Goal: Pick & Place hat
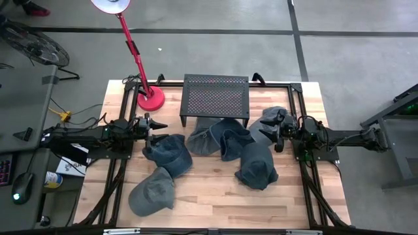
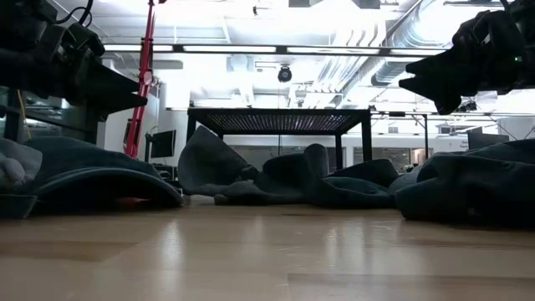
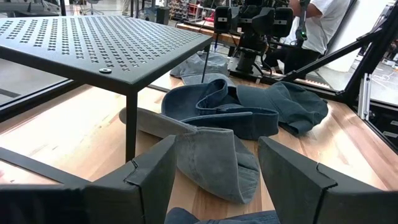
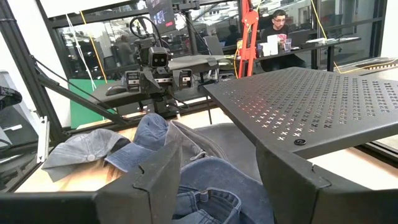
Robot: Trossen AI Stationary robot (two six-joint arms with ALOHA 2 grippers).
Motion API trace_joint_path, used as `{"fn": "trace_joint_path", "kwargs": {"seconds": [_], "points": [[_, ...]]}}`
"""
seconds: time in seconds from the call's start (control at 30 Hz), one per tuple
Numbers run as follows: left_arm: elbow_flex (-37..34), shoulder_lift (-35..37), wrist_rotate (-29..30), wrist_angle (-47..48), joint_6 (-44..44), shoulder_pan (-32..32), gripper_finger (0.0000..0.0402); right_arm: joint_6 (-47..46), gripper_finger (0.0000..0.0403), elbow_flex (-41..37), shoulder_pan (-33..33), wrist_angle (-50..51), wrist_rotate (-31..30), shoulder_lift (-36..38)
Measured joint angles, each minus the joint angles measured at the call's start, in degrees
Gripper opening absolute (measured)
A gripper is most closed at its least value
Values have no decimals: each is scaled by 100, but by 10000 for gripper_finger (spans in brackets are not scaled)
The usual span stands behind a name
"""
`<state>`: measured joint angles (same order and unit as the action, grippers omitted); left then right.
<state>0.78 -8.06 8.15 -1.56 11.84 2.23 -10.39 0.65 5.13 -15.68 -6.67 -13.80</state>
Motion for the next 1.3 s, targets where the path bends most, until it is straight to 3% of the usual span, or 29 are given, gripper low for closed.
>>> {"fn": "trace_joint_path", "kwargs": {"seconds": [0.17,0.67,0.83,1.1,1.3], "points": [[0,-1,1,-1,0,-1,221,-117,200,-1,-2,0,11,0],[0,-2,-1,2,0,-1,221,-3723,200,112,123,421,-311,0],[0,0,2,-1,0,2,221,-4126,200,985,573,2238,-321,-23],[0,-2,-1,0,0,0,221,-6087,200,2999,1534,6453,-1033,-845],[0,0,-1,-1,0,0,221,-5658,200,4371,2047,8165,-1456,-2055]]}}
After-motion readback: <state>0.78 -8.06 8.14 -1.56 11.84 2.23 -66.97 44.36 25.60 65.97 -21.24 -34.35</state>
